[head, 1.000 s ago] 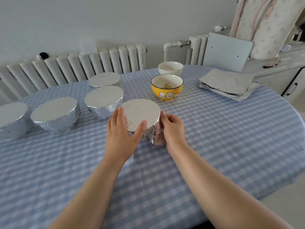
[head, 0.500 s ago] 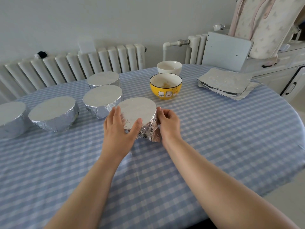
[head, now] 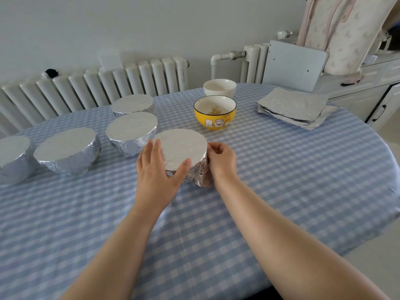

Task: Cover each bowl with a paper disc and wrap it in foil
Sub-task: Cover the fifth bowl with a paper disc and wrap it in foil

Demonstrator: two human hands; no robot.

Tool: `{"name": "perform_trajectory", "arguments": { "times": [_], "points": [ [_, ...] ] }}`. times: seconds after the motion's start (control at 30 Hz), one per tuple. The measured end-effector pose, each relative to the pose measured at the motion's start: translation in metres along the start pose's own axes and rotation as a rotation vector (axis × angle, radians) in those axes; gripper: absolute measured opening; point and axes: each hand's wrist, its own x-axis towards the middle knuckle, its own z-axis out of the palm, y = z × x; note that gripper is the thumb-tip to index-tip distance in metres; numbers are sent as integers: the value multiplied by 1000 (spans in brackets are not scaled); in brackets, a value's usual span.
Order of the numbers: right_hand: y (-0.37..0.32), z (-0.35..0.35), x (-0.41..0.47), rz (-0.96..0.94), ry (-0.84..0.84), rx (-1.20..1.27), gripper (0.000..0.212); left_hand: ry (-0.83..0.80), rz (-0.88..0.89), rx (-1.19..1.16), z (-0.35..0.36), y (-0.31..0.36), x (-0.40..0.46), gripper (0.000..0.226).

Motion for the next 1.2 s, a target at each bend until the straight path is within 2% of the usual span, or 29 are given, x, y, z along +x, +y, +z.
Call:
{"name": "perform_trajectory", "arguments": {
  "times": [0.13,0.23,0.4,0.5,0.7,0.9,1.07,1.2],
  "points": [
    [-3,-2,-6,-257,49,-252,9,-3,-20,-25,0,-1,-1,104],
    [-2,-2,-5,-320,37,-327,19,-13,-32,-33,-2,-2,-1,104],
    [1,-9,0,-266,-7,-356,9,2,-12,-19,0,1,-1,103],
    [0,-15,0,-247,-31,-361,20,20,-14,-32,1,2,-1,104],
    [-12,-19,-17,-242,-100,-429,53,-3,-67,-100,0,3,-1,114],
    [-9,-11,-29,-155,-144,-244,60,16,-62,-88,0,-2,0,109],
    [-10,-21,-16,-149,-236,-302,55,-2,-49,-32,-2,2,-1,116],
    [-16,-21,-10,-117,-341,-310,63,78,-58,-73,-10,1,-5,107]
  ]
}}
